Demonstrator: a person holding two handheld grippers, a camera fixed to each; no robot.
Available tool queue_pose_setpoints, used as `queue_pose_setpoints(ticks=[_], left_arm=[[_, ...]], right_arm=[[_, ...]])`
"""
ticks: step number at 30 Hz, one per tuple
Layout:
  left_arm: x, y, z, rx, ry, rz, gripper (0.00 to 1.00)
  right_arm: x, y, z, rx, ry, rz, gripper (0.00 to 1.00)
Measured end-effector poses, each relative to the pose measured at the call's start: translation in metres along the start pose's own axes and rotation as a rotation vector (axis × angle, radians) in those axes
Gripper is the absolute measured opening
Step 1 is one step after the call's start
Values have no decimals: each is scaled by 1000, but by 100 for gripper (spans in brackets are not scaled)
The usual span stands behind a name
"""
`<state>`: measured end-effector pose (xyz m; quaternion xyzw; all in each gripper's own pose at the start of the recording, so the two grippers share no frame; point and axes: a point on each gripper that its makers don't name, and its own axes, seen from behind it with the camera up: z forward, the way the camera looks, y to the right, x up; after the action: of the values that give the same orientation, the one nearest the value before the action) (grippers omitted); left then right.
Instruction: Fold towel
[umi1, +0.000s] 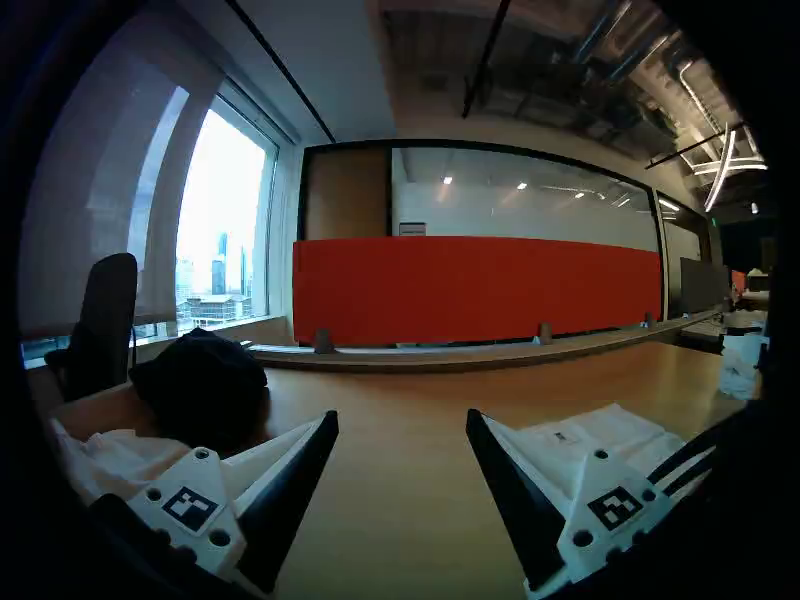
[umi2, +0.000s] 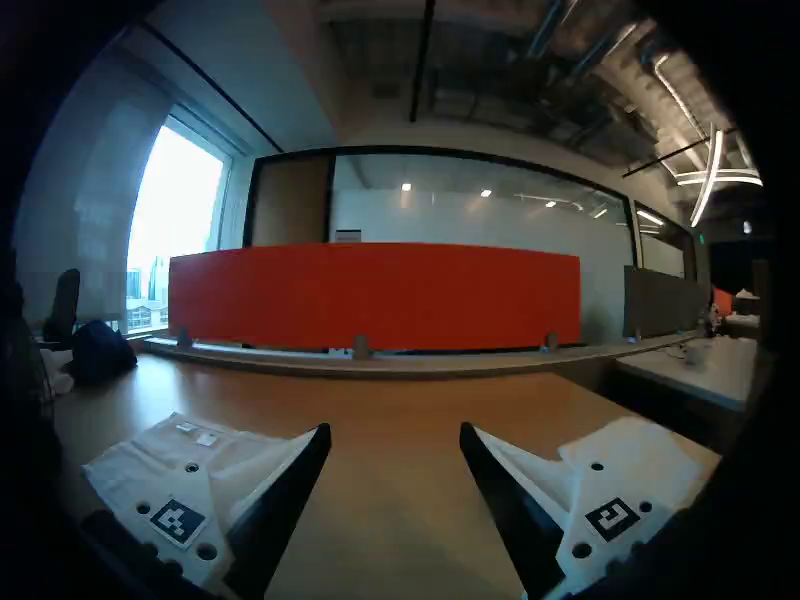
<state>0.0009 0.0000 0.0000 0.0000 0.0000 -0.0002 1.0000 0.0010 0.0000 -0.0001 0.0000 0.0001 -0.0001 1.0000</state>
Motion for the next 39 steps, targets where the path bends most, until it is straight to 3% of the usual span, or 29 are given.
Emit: queue_pose_setpoints(ticks=[6, 19, 24, 30, 39], left_arm=[[35, 1, 0, -4, 6, -7, 95], [147, 3, -2, -15, 15, -5, 95], [181, 1, -3, -15, 22, -11, 95], [199, -5, -1, -6, 21, -27, 95], [202, -5, -2, -22, -6, -25, 95]], right_arm=[[35, 0, -2, -5, 1, -10, 100], [149, -7, -16, -9, 18, -22, 100], [180, -14, -19, -3, 16, -26, 100], [202, -23, -19, 8, 15, -33, 100], [211, -26, -15, 12, 6, -33, 100]])
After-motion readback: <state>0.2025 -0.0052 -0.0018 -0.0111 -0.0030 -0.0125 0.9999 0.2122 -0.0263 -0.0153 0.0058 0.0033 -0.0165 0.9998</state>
